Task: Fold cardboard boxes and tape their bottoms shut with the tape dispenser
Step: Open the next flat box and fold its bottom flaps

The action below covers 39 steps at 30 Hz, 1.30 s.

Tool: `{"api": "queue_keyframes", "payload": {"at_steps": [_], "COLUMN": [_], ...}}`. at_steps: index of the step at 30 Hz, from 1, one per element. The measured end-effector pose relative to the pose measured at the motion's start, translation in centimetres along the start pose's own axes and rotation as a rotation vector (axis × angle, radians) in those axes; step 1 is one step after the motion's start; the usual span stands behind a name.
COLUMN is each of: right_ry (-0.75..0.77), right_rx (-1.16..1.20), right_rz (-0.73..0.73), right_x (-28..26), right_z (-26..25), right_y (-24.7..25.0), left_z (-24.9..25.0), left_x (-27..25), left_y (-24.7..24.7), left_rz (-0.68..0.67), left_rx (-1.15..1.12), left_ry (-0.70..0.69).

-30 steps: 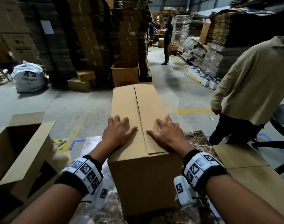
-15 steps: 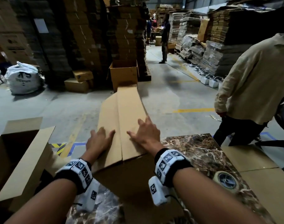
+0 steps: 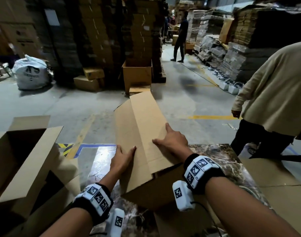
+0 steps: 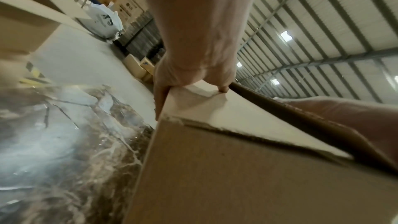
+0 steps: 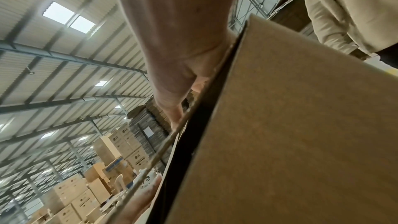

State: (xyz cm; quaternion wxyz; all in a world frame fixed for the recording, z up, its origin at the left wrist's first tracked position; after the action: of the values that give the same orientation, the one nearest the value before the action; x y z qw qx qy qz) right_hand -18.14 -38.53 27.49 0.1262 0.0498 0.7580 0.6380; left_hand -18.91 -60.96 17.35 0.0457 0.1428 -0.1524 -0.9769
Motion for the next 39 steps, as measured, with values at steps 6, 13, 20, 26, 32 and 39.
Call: {"api": "queue_keyframes", "payload": {"at_steps": [6, 13, 20, 26, 32, 39], "right_ry": [0.092, 0.186, 0.220, 0.182, 0.187, 0.223], "right_rx": [0.127, 0.146, 0.227, 0.258, 0.111, 0.014], "right_rz": [-0.071, -0.114, -0.139, -0.176, -0.130, -0.087], "right_x": [-1.5, -4.3, -6.1, -7.0, -5.2, -5.8], "right_z": [-1.3, -2.1, 0.6, 3.7, 3.5, 5.1], "right_y": [-0.4, -2.7, -4.2, -9.1, -9.5, -9.9], "left_z": [1.6, -2.1, -0.3, -1.3, -1.1, -2.0], "left_x": [-1.1, -5.1, -7.2, -8.5, -7.8, -11.9], "left_y": [5.4, 7.4, 7.0, 3.2, 3.0, 1.8], "left_rz": [0.148, 0.210, 0.286, 0.275, 0.228, 0.196], "left_rx": [0.218, 0.351, 0.556, 0.694, 0.724, 0.783], "left_ry": [-0.030, 0.035, -0.070, -0.038, -0.053, -0.081]}}
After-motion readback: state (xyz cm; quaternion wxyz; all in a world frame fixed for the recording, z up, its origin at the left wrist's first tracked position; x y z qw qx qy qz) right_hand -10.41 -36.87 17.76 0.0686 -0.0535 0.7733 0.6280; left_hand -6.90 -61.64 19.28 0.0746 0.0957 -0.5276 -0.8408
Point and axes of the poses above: each hand's wrist, its own x-axis towards the middle knuckle, its own y-axis out of the back of the hand, z = x × y, the point moved 4 cm from there along x, towards the middle knuckle, and after that the axes turned 14 degrees about -x, right-handed, at the moved point
